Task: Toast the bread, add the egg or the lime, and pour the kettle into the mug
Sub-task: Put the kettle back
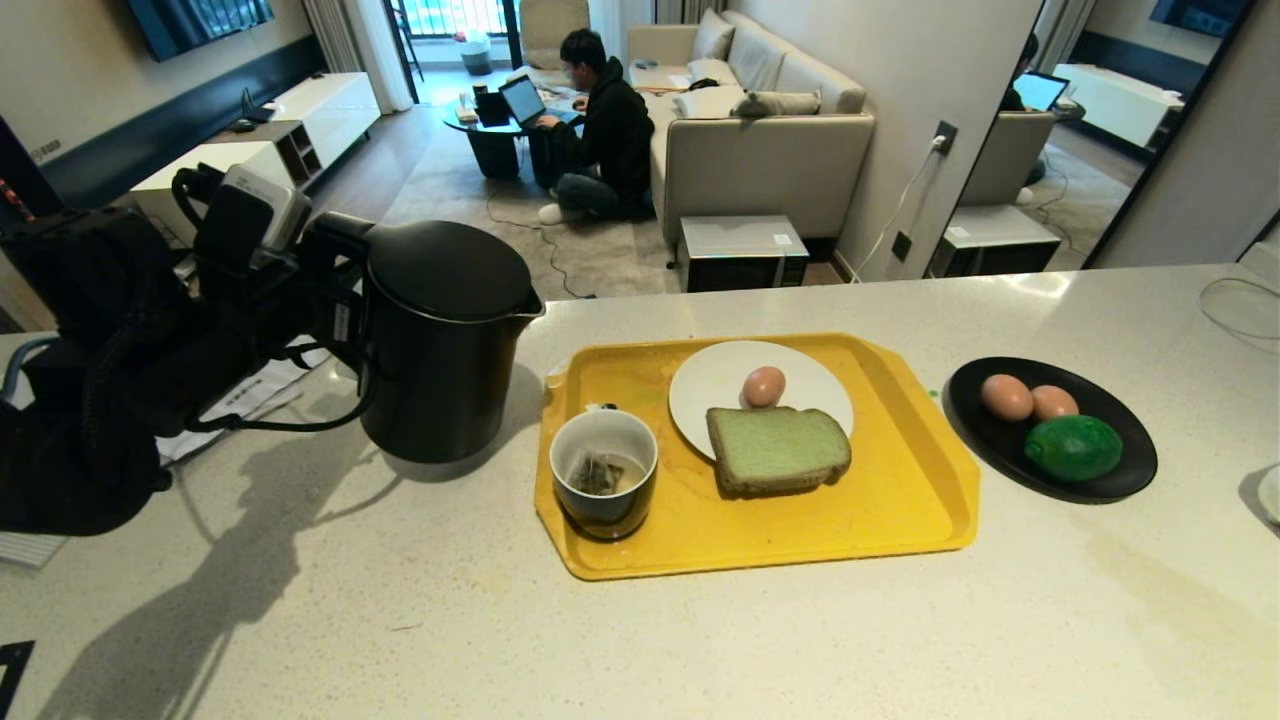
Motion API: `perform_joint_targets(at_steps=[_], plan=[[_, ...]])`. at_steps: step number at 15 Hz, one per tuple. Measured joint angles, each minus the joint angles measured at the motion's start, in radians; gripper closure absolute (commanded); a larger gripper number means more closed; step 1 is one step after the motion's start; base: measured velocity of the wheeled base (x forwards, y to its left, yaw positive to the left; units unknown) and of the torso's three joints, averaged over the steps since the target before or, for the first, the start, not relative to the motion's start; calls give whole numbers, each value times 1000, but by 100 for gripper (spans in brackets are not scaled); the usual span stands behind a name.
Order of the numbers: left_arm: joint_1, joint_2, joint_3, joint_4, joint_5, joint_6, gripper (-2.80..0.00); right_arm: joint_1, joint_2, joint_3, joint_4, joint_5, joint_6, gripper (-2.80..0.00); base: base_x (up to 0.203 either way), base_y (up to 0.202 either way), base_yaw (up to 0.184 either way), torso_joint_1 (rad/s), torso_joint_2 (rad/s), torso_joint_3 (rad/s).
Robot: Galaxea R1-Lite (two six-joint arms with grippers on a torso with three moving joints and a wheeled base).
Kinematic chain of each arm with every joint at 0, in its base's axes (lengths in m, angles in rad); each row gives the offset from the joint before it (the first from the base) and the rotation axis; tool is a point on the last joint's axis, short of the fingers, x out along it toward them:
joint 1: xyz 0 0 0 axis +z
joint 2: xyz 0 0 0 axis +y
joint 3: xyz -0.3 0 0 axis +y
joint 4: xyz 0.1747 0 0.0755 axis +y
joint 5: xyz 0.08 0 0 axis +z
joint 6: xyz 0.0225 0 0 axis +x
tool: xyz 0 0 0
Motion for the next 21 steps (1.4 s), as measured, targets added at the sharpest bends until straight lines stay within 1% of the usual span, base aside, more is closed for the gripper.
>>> perform_joint_targets(at_steps=[3, 8, 12, 15, 17, 21], plan=[[3, 31, 43, -71, 1, -25, 0, 0, 0, 0, 0, 0, 0, 0, 0, 0, 0, 0, 0, 0], [13, 50, 113, -97, 2, -53, 0, 0, 0, 0, 0, 0, 0, 0, 0, 0, 0, 0, 0, 0], [24, 87, 140, -214, 3, -55, 0, 0, 0, 0, 0, 0, 0, 0, 0, 0, 0, 0, 0, 0], [33, 108, 155, -268, 6, -87, 0, 0, 0, 0, 0, 0, 0, 0, 0, 0, 0, 0, 0, 0], [38, 111, 160, -303, 10, -93, 0, 0, 0, 0, 0, 0, 0, 0, 0, 0, 0, 0, 0, 0], [41, 111, 167, -313, 12, -93, 0, 0, 0, 0, 0, 0, 0, 0, 0, 0, 0, 0, 0, 0]])
